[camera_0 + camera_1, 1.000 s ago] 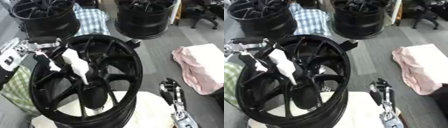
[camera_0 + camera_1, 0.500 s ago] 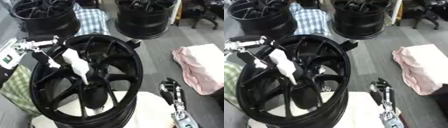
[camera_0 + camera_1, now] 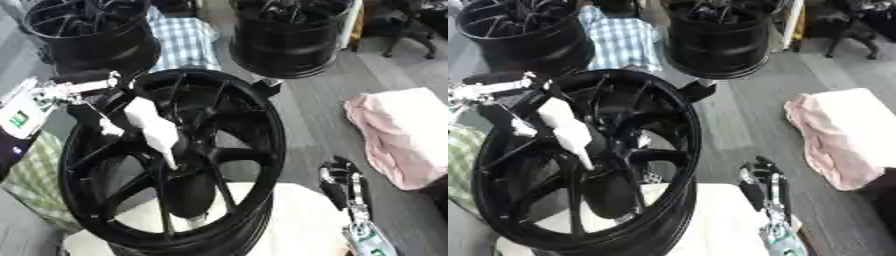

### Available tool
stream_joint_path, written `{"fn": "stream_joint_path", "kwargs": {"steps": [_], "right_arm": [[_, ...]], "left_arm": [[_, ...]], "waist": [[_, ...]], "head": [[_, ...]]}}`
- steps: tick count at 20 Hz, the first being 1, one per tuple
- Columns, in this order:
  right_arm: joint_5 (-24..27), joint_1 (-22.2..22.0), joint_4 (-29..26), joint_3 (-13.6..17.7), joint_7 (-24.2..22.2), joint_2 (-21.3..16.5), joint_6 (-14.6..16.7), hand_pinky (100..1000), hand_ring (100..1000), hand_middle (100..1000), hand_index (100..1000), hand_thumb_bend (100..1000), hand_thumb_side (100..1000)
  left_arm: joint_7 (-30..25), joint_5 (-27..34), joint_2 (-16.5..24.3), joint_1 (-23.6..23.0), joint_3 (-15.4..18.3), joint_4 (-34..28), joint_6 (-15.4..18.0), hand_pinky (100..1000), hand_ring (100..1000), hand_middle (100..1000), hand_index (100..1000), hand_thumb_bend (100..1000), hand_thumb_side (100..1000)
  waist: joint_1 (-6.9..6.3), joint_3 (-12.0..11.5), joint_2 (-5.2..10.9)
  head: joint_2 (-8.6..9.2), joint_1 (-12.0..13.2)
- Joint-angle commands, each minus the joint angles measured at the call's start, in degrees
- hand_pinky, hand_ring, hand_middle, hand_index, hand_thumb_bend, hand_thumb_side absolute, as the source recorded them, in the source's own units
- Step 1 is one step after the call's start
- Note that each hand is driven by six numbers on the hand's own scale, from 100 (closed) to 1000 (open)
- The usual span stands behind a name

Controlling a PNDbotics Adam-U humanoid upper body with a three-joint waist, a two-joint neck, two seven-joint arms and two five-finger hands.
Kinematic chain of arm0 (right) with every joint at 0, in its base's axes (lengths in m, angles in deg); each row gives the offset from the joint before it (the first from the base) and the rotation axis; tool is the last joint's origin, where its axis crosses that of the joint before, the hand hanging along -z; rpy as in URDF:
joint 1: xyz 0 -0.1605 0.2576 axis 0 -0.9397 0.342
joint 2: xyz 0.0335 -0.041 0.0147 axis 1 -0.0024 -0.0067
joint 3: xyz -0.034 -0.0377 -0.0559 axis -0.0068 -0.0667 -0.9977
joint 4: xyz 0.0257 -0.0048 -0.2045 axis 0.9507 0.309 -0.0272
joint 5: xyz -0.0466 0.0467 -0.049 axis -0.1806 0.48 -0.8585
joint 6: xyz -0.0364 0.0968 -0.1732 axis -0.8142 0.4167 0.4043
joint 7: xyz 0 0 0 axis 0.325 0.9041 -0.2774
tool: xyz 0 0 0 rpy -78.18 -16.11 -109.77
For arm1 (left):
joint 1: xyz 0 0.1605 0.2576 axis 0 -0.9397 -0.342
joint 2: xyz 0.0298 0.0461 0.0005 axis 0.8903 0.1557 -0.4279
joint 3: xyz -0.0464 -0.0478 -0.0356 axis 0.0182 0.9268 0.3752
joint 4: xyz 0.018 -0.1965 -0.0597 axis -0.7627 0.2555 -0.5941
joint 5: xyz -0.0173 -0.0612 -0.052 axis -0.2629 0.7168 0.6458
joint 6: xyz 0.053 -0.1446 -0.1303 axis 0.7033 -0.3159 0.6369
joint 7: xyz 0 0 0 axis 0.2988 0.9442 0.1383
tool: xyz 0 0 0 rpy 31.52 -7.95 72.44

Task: Pull the pin out of the wheel hub.

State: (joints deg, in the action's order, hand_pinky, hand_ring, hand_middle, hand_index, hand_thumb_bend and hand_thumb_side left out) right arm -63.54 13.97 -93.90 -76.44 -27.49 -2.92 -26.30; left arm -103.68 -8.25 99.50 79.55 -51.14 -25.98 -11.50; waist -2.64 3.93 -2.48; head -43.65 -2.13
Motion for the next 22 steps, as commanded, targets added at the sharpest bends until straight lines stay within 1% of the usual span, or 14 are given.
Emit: {"fn": "stream_joint_path", "kwargs": {"steps": [1,3,5,8,10,11,15,16,17,22], "right_arm": [[-0.33,0.70,-1.26,-0.18,-0.05,-0.10,0.13,754,711,699,830,100,477],[-0.31,0.71,-1.24,-0.20,-0.06,-0.09,0.13,754,711,699,830,100,477],[-0.29,0.71,-1.20,-0.20,-0.07,-0.07,0.11,754,711,699,830,100,478],[-0.25,0.71,-1.14,-0.21,-0.11,-0.06,0.09,754,711,699,830,100,479],[-0.24,0.71,-1.11,-0.22,-0.15,-0.06,0.07,754,711,699,830,100,479],[-0.24,0.72,-1.09,-0.23,-0.16,-0.06,0.06,754,711,699,830,100,480],[-0.22,0.72,-1.03,-0.23,-0.22,-0.07,0.00,754,712,700,831,100,485],[-0.21,0.72,-1.02,-0.23,-0.22,-0.07,-0.01,754,712,700,831,100,484],[-0.21,0.71,-1.01,-0.23,-0.22,-0.07,-0.02,754,712,700,831,100,486],[-0.15,0.67,-0.89,-0.22,-0.20,-0.06,-0.03,754,712,700,831,100,487]], "left_arm": [[-19.83,1.14,1.17,1.37,0.01,-0.90,19.93,816,817,699,770,521,342],[-19.83,1.84,1.09,1.39,0.03,-0.88,19.52,809,803,667,741,485,340],[-19.83,2.61,0.91,1.55,0.11,-0.73,18.79,801,779,621,703,420,341],[-19.83,3.33,0.75,1.72,0.09,-0.74,17.70,794,762,581,666,336,351],[-19.83,3.94,0.70,1.73,-0.03,-0.92,16.94,789,753,560,646,313,341],[-19.83,4.34,0.69,1.74,-0.08,-1.03,16.55,784,743,529,614,282,331],[-19.83,6.04,0.83,1.85,-0.17,-1.77,15.05,774,725,494,566,260,311],[-19.83,6.56,0.89,1.88,-0.10,-2.02,14.64,771,719,487,554,236,342],[-19.83,7.13,0.96,1.94,0.02,-2.31,14.25,770,715,479,545,243,310],[-19.83,10.24,1.96,2.31,0.68,-4.83,12.50,769,706,467,527,230,307]], "waist": [[0.16,0.09,0.42],[0.16,0.08,0.43],[0.17,0.08,0.44],[0.18,0.07,0.46],[0.18,0.07,0.46],[0.19,0.06,0.46],[0.19,0.03,0.47],[0.19,0.02,0.47],[0.19,0.01,0.48],[0.16,-0.09,0.56]], "head": [[0.53,0.18],[0.48,0.20],[0.46,0.20],[0.50,0.20],[0.49,0.23],[0.48,0.24],[0.46,0.28],[0.46,0.28],[0.45,0.28],[0.46,0.29]]}}
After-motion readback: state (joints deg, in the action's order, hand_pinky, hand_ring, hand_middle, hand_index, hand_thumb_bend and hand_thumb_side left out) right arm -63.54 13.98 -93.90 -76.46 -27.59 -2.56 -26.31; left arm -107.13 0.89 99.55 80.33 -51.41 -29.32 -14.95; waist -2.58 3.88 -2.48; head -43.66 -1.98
